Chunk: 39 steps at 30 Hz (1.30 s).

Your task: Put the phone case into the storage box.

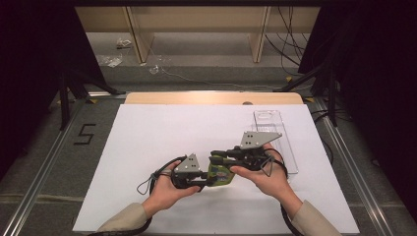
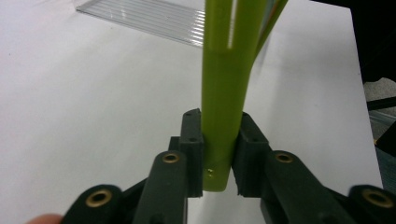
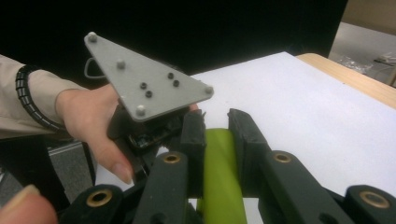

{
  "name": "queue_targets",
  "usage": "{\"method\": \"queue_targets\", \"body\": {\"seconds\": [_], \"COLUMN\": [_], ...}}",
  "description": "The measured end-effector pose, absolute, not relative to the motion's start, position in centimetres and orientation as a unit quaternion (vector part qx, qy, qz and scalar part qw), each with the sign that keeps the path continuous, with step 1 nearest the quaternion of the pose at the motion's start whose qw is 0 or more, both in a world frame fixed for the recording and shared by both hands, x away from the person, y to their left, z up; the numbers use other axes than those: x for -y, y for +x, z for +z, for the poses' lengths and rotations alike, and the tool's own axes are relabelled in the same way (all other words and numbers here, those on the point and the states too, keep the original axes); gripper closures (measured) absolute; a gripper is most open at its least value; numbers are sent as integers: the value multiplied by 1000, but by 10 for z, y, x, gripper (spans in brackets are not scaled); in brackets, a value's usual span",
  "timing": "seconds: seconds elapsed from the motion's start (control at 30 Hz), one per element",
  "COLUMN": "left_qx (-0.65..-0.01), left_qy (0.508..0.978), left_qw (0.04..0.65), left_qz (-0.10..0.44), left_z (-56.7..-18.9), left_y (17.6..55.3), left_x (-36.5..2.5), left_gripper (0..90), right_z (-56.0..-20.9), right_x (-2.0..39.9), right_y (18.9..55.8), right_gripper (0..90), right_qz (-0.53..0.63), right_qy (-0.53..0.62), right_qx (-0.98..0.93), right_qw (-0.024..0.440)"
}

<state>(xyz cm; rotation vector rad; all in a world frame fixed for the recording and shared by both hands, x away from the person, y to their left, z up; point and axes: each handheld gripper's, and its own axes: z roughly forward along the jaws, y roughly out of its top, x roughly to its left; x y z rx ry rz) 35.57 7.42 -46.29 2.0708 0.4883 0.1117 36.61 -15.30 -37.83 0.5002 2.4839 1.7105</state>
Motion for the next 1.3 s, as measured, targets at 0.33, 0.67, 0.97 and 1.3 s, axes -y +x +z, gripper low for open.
{"method": "queue_targets", "body": {"seconds": [0.33, 0.67, 0.97, 1.3], "left_qx": [-213, -211, -207, -238], "left_qy": [850, 851, 853, 842], "left_qw": [479, 478, 476, 480], "left_qz": [44, 48, 52, 71], "left_z": [-460, -460, -461, -462], "left_y": [354, 355, 354, 360], "left_x": [-74, -74, -74, -80], "left_gripper": [772, 772, 772, 772], "right_z": [-379, -379, -379, -382], "right_x": [153, 153, 155, 158], "right_y": [366, 367, 369, 372], "right_gripper": [777, 771, 635, 237], "right_qz": [563, 565, 561, 571], "right_qy": [162, 160, 150, 185], "right_qx": [-809, -808, -811, -790], "right_qw": [42, 44, 65, 122]}}
